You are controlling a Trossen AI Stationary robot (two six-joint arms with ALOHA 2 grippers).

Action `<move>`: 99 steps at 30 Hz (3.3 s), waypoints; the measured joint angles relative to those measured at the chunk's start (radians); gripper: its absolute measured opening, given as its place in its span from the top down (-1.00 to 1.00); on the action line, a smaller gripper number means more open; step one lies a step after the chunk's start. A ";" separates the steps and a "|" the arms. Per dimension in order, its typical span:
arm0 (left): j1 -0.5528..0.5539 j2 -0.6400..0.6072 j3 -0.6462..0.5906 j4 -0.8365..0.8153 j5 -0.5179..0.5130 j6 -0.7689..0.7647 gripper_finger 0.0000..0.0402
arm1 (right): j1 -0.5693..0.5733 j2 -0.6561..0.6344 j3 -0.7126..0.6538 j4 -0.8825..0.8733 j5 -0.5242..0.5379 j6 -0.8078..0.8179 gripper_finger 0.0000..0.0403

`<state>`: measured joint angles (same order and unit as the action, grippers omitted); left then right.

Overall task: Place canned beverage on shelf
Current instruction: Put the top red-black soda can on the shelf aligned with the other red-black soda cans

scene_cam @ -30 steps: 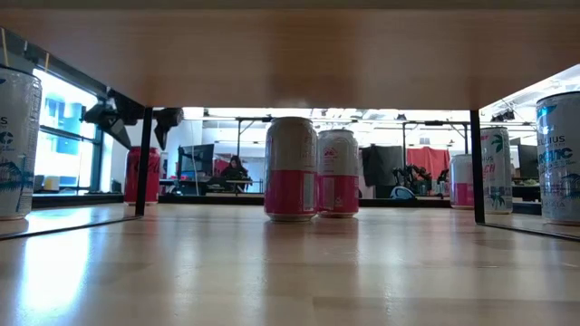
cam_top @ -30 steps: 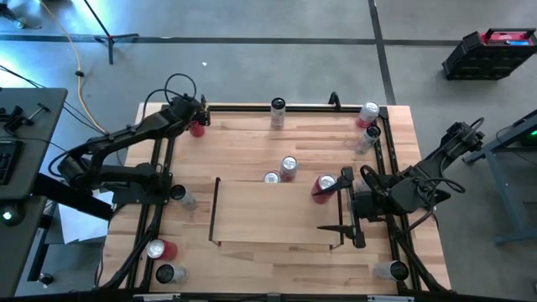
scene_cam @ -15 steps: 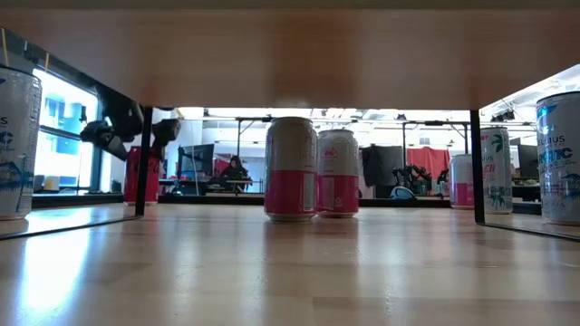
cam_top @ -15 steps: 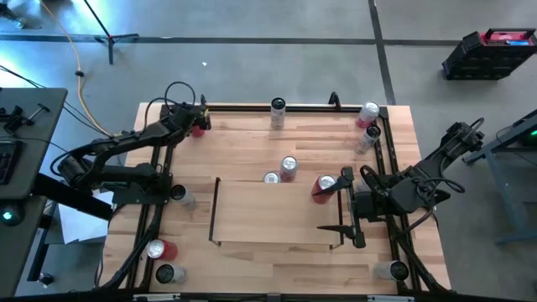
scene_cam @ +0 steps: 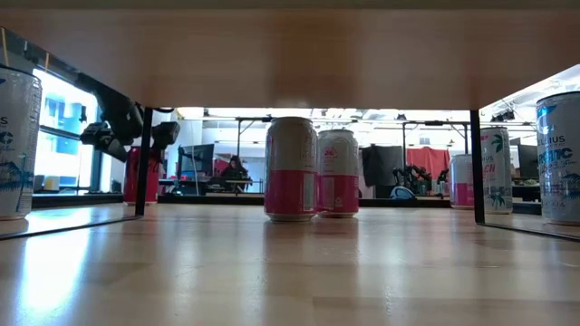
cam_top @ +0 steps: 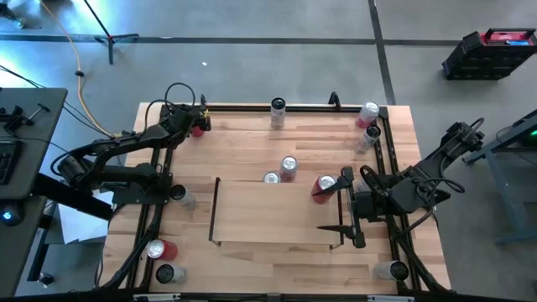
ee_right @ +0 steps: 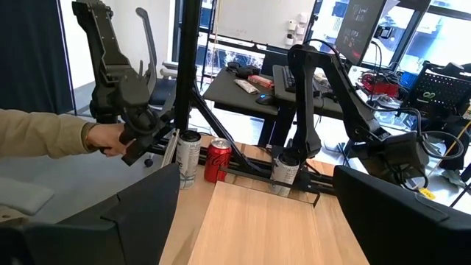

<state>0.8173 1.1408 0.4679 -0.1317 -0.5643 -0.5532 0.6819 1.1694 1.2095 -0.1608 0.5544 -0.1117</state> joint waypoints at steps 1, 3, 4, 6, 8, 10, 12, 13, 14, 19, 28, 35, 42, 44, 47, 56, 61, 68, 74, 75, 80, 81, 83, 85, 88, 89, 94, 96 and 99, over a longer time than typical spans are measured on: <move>0.000 0.000 0.000 -0.006 0.002 0.000 -0.72 | 0.000 0.000 0.000 0.000 0.000 0.000 -0.71; 0.000 0.000 0.000 -0.009 0.005 0.000 -0.66 | 0.000 0.000 0.000 0.000 0.000 0.000 -0.71; 0.000 0.000 0.000 -0.010 0.005 0.000 -0.62 | 0.000 0.000 0.000 0.000 0.000 0.000 -0.71; 0.000 0.000 0.000 -0.010 0.005 -0.002 -0.55 | 0.000 0.000 0.000 0.000 0.000 0.000 -0.71; 0.000 0.000 0.000 -0.010 0.006 -0.004 -0.49 | 0.000 0.000 0.000 0.000 0.000 0.000 -0.71; 0.000 0.000 0.000 -0.010 0.013 -0.002 -0.46 | 0.000 0.000 0.000 0.000 0.000 0.000 -0.71; 0.000 -0.003 0.001 -0.012 0.024 0.001 -0.46 | 0.000 0.000 0.000 0.000 0.000 0.000 -0.71; -0.001 -0.008 0.001 -0.017 0.031 0.002 -0.47 | 0.000 0.000 0.000 0.000 0.000 0.000 -0.71; -0.001 -0.016 0.001 -0.023 0.036 0.002 -0.47 | 0.000 0.000 0.000 0.000 0.000 0.000 -0.71; -0.026 -0.090 0.049 -0.141 0.066 0.000 -0.48 | -0.013 0.000 0.000 0.008 0.000 0.000 -0.71; -0.167 -0.261 0.260 -0.333 0.212 0.037 -0.48 | -0.036 0.000 0.000 0.008 0.000 0.000 -0.71; -0.321 -0.324 0.445 -0.401 0.348 0.042 -0.49 | -0.036 0.000 0.000 0.008 0.000 0.000 -0.71; -0.572 -0.299 0.574 -0.349 0.424 0.036 -0.49 | -0.036 0.000 0.000 0.008 0.000 -0.001 -0.71; -0.655 -0.281 0.586 -0.313 0.411 0.045 -0.49 | -0.036 0.000 0.000 0.008 0.000 -0.001 -0.71; -0.777 -0.236 0.603 -0.254 0.388 0.068 -0.49 | -0.036 0.000 0.000 0.008 0.000 -0.001 -0.71; -1.012 -0.052 0.746 -0.255 0.232 0.148 -0.49 | -0.036 0.000 0.000 0.008 0.000 0.003 -0.71; -1.112 0.064 0.857 -0.308 0.191 0.189 -0.49 | -0.027 0.000 0.000 0.007 0.000 0.018 -0.71; -1.209 0.201 0.979 -0.387 0.169 0.215 -0.49 | -0.011 0.000 0.000 0.004 0.000 0.020 -0.71; -1.243 0.306 1.035 -0.449 0.133 0.252 -0.49 | -0.006 0.000 0.000 -0.021 0.000 0.057 -0.71; -1.247 0.321 1.049 -0.449 0.134 0.253 -0.49 | -0.006 0.000 0.000 -0.023 0.000 0.062 -0.71; -1.252 0.403 1.114 -0.471 0.136 0.282 -0.49 | -0.007 0.000 0.000 -0.023 0.000 0.062 -0.71; -1.247 0.420 1.122 -0.477 0.135 0.286 -0.49 | -0.007 0.000 0.000 -0.023 0.000 0.062 -0.71; -1.231 0.449 1.127 -0.486 0.139 0.272 -0.49 | -0.007 0.000 0.000 -0.023 0.000 0.062 -0.71; -1.220 0.472 1.127 -0.487 0.151 0.250 -0.49 | -0.006 0.000 0.000 -0.023 0.000 0.062 -0.71; -1.210 0.497 1.127 -0.485 0.150 0.246 -0.49 | -0.007 0.000 0.000 -0.023 0.000 0.063 -0.71; -1.210 0.503 1.127 -0.484 0.144 0.250 -0.49 | -0.007 0.000 0.000 -0.024 0.000 0.062 -0.71; -1.205 0.546 1.128 -0.483 0.112 0.249 -0.49 | -0.007 0.000 0.000 -0.032 0.000 0.063 -0.71; -1.203 0.556 1.128 -0.471 0.111 0.247 -0.49 | -0.007 0.000 0.000 -0.033 0.000 0.063 -0.71; -1.195 0.567 1.128 -0.467 0.109 0.225 -0.49 | -0.007 0.000 0.000 -0.034 0.000 0.067 -0.71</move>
<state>-0.3775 1.7082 1.5959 -0.5988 -0.4557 -0.3278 0.6753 1.1694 1.2098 -0.1945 0.5541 -0.0444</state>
